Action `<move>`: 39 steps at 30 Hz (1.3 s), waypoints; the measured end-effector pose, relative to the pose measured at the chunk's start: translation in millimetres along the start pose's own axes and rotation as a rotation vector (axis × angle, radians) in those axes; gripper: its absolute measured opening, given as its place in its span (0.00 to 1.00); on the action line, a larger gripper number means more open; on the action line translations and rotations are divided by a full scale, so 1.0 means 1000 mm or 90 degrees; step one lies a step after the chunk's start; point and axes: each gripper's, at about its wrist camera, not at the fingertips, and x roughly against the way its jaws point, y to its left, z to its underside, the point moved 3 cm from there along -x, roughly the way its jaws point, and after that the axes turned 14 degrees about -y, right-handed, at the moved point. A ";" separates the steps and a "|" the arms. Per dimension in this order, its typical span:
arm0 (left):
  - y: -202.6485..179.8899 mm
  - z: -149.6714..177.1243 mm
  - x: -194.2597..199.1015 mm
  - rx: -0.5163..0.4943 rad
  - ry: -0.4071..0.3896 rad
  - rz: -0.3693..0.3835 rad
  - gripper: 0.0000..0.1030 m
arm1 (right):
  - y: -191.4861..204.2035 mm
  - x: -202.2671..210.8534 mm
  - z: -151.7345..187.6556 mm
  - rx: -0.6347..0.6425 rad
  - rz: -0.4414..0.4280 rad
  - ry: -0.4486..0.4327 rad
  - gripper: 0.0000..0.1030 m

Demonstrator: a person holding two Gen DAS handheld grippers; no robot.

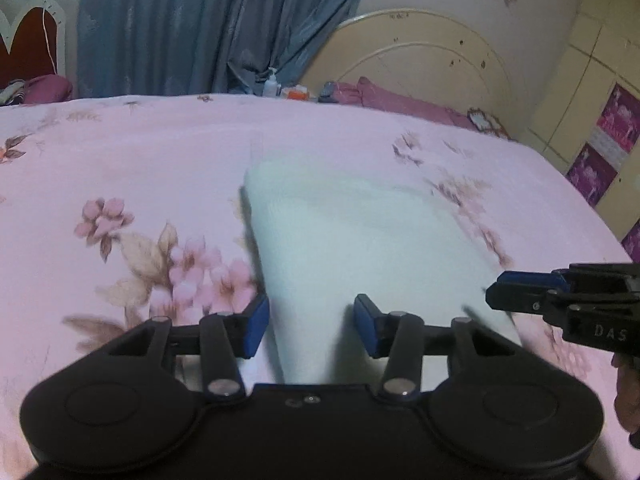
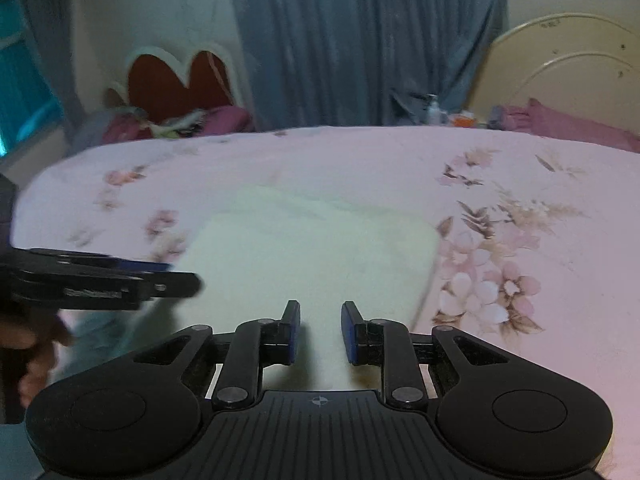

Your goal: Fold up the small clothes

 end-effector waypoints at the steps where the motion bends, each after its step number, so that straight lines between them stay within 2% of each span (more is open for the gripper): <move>1: -0.002 0.005 0.008 -0.003 0.002 0.005 0.45 | 0.003 0.006 0.003 0.005 -0.009 0.008 0.23; 6: -0.011 0.038 0.031 -0.004 0.036 -0.003 0.46 | 0.016 0.026 0.036 0.017 -0.041 0.077 0.23; 8: -0.009 0.047 0.036 0.005 0.051 -0.004 0.48 | 0.020 0.029 0.055 0.037 -0.026 0.111 0.23; 15: -0.011 0.056 0.048 0.004 0.069 -0.005 0.60 | 0.015 0.036 0.064 0.049 -0.022 0.124 0.23; 16: -0.009 0.054 0.049 0.008 0.064 -0.004 0.62 | 0.012 0.037 0.062 0.041 -0.026 0.125 0.23; 18: -0.007 0.042 0.051 0.009 0.038 -0.007 0.79 | 0.005 0.042 0.053 0.010 -0.016 0.104 0.23; 19: -0.007 0.036 0.050 0.005 0.025 -0.008 0.82 | 0.000 0.044 0.048 -0.009 -0.008 0.091 0.35; 20: -0.007 0.029 0.048 0.000 0.015 -0.010 0.82 | -0.006 0.046 0.042 -0.027 0.000 0.076 0.51; 21: -0.007 0.021 0.043 -0.004 0.012 -0.013 0.82 | -0.014 0.046 0.036 -0.046 0.012 0.054 0.74; 24: -0.009 0.003 0.025 0.001 0.033 -0.015 0.82 | -0.042 0.034 0.025 -0.152 0.009 0.033 0.74; 26: -0.009 -0.006 0.016 0.012 0.026 -0.013 0.83 | -0.060 0.024 0.023 -0.225 0.001 0.022 0.74; 27: -0.008 -0.008 0.013 0.022 0.024 -0.010 0.84 | -0.067 0.019 0.023 -0.251 0.000 0.022 0.70; 28: -0.005 -0.010 0.008 0.035 0.024 -0.010 0.84 | -0.073 0.015 0.021 -0.267 -0.001 0.023 0.63; 34: 0.004 -0.005 -0.010 0.077 0.040 -0.022 0.84 | -0.093 0.000 0.021 -0.330 -0.032 0.035 0.63; 37: 0.006 -0.002 -0.015 0.086 0.043 -0.022 0.80 | -0.094 -0.006 0.026 -0.344 -0.050 0.044 0.63; 39: 0.007 -0.001 -0.018 0.094 0.045 -0.017 0.73 | -0.096 -0.010 0.030 -0.353 -0.060 0.046 0.63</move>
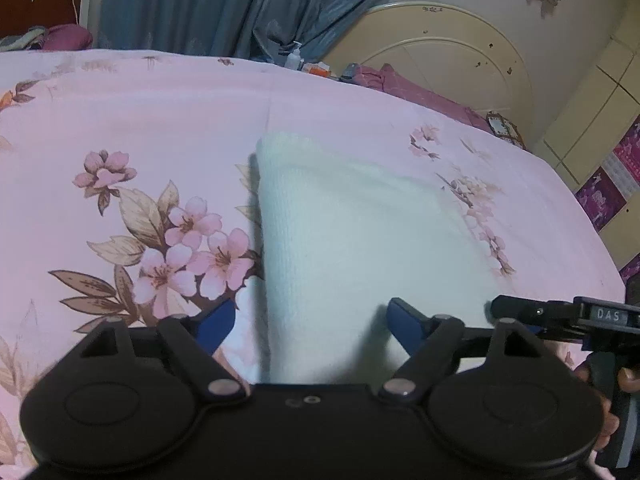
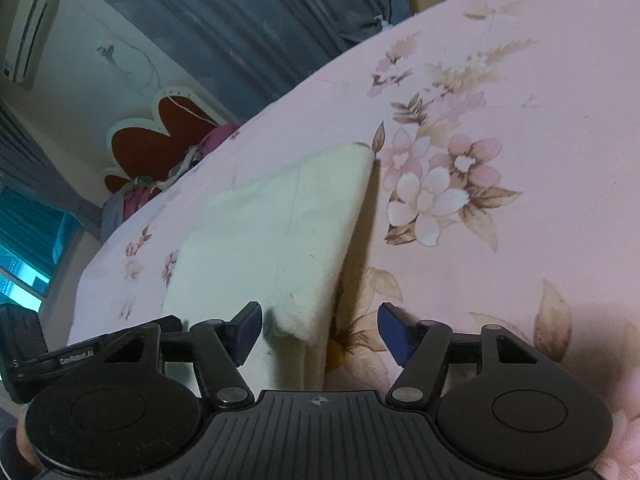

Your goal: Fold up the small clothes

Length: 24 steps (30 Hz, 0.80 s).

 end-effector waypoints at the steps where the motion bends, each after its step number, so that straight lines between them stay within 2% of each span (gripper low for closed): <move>1: 0.000 0.000 -0.001 0.004 0.001 0.004 0.72 | -0.002 -0.002 0.000 -0.011 -0.008 0.000 0.63; 8: 0.005 -0.001 -0.011 0.023 0.005 -0.001 0.75 | -0.012 -0.012 0.000 -0.044 -0.028 0.004 0.62; 20: 0.013 -0.003 -0.025 0.056 0.025 0.019 0.77 | -0.009 -0.029 0.001 -0.098 -0.066 0.028 0.58; 22: 0.014 -0.005 -0.024 0.052 0.030 0.023 0.77 | -0.009 -0.026 -0.002 -0.088 -0.064 0.037 0.50; 24: 0.017 -0.005 -0.023 0.051 0.033 0.026 0.76 | -0.015 -0.020 -0.005 -0.083 -0.037 0.021 0.49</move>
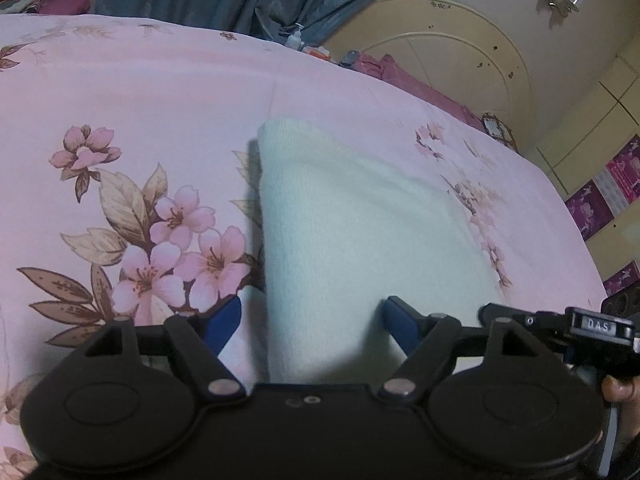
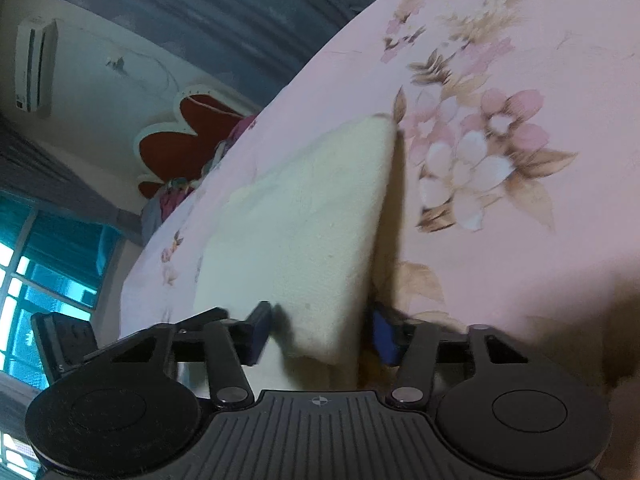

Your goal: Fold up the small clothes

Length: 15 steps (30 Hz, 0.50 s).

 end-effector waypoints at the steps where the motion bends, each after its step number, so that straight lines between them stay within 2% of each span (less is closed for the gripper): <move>1: 0.001 0.000 0.001 0.002 0.001 0.002 0.76 | -0.002 0.003 -0.001 -0.002 0.004 -0.006 0.49; 6: 0.005 -0.001 -0.001 0.026 0.009 0.015 0.72 | 0.002 -0.008 0.003 -0.012 -0.013 0.009 0.48; 7: 0.005 -0.001 -0.001 0.030 0.013 0.017 0.71 | 0.005 -0.011 0.005 -0.011 -0.016 0.015 0.41; 9: 0.005 -0.002 -0.002 0.034 0.024 0.020 0.68 | 0.009 -0.017 0.008 -0.009 -0.017 0.017 0.40; 13: 0.000 -0.005 -0.009 0.037 0.034 0.020 0.67 | 0.013 -0.019 0.008 0.015 -0.008 0.008 0.38; 14: -0.002 -0.005 -0.012 0.034 0.034 0.021 0.61 | 0.017 -0.019 0.009 0.033 -0.002 0.006 0.38; 15: -0.006 -0.005 -0.014 0.029 0.034 0.028 0.51 | 0.022 -0.020 0.010 0.057 0.006 0.004 0.37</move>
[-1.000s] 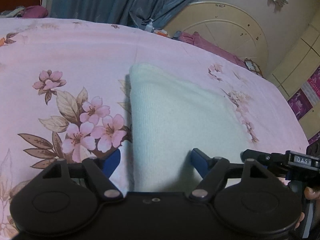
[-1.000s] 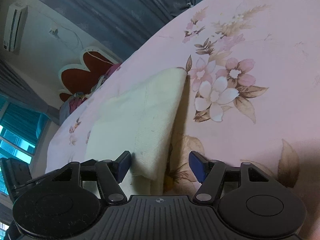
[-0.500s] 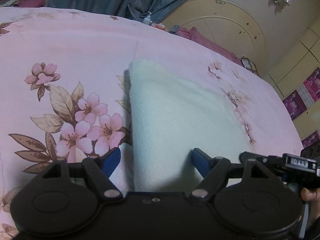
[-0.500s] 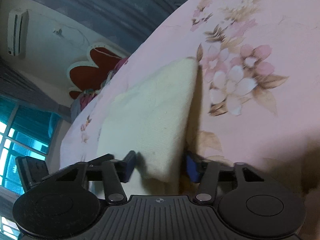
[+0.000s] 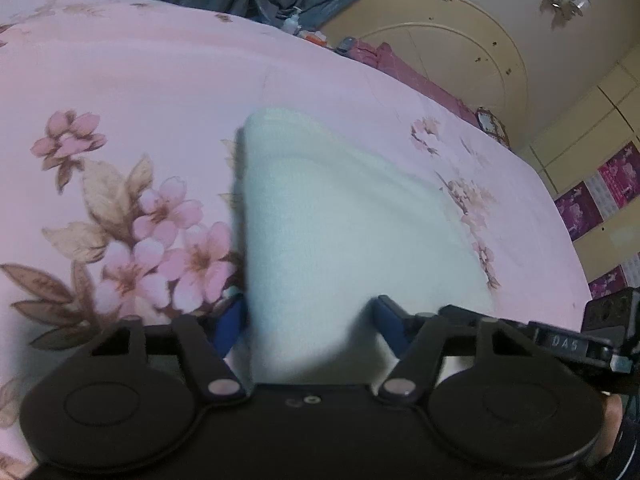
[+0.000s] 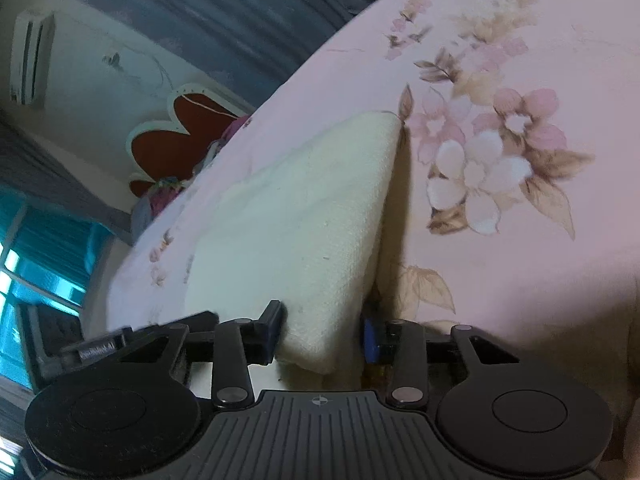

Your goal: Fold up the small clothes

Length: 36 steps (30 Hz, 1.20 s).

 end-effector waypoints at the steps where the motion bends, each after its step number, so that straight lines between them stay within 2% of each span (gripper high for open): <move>1: -0.003 0.000 -0.001 -0.004 -0.003 0.000 0.47 | 0.004 0.000 0.001 0.019 0.006 -0.002 0.35; 3: -0.008 -0.001 0.000 -0.026 -0.013 -0.001 0.37 | 0.010 0.002 0.002 0.054 0.014 -0.007 0.31; 6: -0.016 -0.002 0.008 -0.056 -0.030 -0.006 0.29 | 0.019 0.011 0.004 0.091 0.021 -0.018 0.28; 11: -0.025 -0.003 0.020 -0.074 -0.049 0.007 0.28 | 0.036 0.021 0.008 0.132 0.026 -0.040 0.27; 18: -0.012 -0.009 0.051 -0.072 -0.069 0.044 0.28 | 0.071 0.030 0.011 0.168 0.036 -0.067 0.27; 26: 0.036 -0.021 0.101 -0.070 -0.085 0.058 0.28 | 0.135 0.017 0.034 0.202 0.039 -0.074 0.27; 36: 0.129 -0.035 0.164 -0.054 -0.088 0.029 0.28 | 0.221 -0.051 0.092 0.216 0.010 -0.046 0.27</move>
